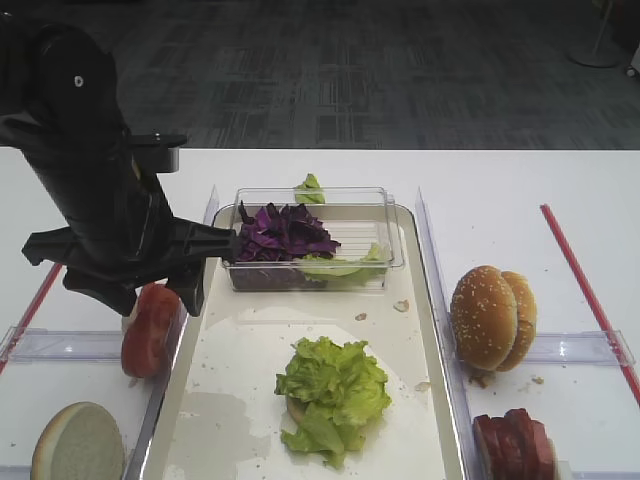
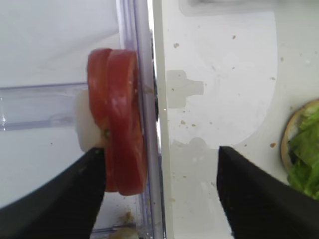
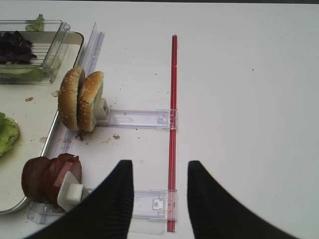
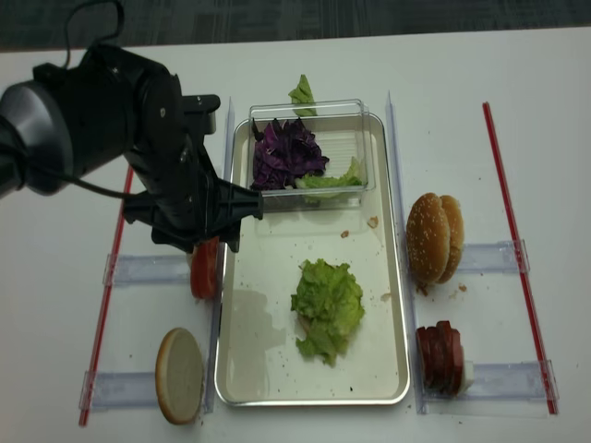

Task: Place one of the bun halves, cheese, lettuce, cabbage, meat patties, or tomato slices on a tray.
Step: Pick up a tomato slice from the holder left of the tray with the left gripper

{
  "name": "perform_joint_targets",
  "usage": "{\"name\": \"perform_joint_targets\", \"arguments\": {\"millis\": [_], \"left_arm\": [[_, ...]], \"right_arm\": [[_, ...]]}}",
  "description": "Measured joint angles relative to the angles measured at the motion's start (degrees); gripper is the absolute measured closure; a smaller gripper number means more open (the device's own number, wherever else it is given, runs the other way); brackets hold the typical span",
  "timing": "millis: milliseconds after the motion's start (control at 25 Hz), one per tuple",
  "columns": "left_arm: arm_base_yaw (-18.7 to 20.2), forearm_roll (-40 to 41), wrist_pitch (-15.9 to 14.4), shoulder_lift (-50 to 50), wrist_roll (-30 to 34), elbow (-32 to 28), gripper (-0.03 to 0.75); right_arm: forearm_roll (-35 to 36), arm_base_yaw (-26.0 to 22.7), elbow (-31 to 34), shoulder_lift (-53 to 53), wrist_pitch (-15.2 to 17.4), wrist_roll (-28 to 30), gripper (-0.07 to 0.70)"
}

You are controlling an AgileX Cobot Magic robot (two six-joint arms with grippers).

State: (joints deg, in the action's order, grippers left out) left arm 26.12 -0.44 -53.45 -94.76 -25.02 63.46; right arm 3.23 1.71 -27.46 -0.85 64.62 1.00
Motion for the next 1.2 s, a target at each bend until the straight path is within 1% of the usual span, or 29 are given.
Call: {"name": "perform_joint_targets", "arguments": {"millis": [160,400,680,1040,1200], "left_arm": [[0.0,0.0,0.1,-0.9,0.0,0.0,0.275],[0.0,0.0,1.3,-1.7,0.0,0.0,0.275],[0.0,-0.2,1.8,-4.2,0.7,0.0,0.276],[0.0,-0.4,2.4,-5.0,1.0,0.1,0.277],[0.0,-0.4,2.5,-5.0,1.1,0.1,0.302]], "right_arm": [[0.0,0.0,0.0,0.0,0.0,0.0,0.330],[0.0,0.0,0.0,0.0,0.0,0.0,0.330],[0.0,0.0,0.0,0.0,0.0,0.0,0.330],[0.0,0.0,0.0,0.0,0.0,0.1,0.330],[0.0,0.0,0.0,0.0,0.0,0.1,0.330]]}}
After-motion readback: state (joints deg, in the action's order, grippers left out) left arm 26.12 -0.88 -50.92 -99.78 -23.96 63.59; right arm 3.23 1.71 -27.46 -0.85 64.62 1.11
